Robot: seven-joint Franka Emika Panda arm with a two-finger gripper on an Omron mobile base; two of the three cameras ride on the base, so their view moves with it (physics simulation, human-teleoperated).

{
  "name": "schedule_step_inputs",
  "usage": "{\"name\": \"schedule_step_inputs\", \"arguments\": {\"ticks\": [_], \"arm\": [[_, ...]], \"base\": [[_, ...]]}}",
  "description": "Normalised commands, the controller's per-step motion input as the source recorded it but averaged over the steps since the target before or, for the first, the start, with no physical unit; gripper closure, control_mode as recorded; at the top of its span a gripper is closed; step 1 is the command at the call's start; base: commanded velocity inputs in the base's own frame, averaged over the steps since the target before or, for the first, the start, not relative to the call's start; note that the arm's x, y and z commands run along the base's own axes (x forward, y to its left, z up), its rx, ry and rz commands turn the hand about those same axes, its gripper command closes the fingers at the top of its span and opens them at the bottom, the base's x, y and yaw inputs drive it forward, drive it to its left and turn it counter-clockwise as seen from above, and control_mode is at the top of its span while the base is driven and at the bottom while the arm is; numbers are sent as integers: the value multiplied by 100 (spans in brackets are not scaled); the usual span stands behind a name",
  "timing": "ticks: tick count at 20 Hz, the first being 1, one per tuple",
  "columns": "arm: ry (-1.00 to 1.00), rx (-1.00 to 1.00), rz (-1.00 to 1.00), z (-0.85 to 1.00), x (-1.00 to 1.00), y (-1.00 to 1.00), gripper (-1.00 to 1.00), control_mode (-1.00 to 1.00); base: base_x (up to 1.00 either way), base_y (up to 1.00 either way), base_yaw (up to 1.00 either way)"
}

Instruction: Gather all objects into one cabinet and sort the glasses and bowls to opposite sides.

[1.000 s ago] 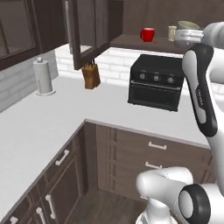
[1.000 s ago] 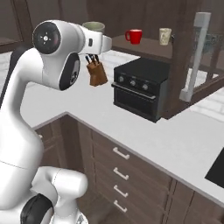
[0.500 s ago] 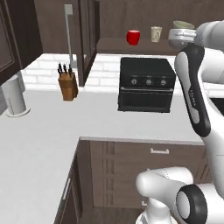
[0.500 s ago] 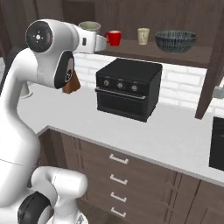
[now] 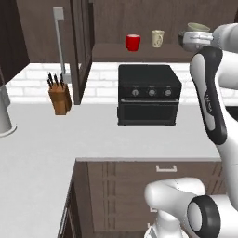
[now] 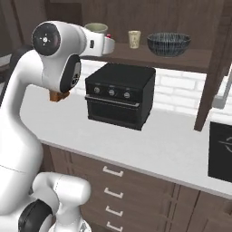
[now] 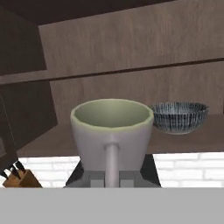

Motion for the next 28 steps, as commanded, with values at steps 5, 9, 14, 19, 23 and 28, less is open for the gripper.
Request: {"name": "schedule_step_inputs", "arguments": {"ticks": [5, 9, 14, 19, 23, 28], "arm": [[0, 0, 0, 0, 0, 0, 100, 100], [0, 0, 0, 0, 0, 0, 100, 100], [0, 0, 0, 0, 0, 0, 100, 100], [0, 0, 0, 0, 0, 0, 100, 100], [0, 0, 0, 0, 0, 0, 100, 100], [0, 0, 0, 0, 0, 0, 100, 100]], "base": [[50, 1, -6], [100, 24, -12], [45, 19, -5], [38, 8, -9], [0, 0, 0], [0, 0, 0]]}}
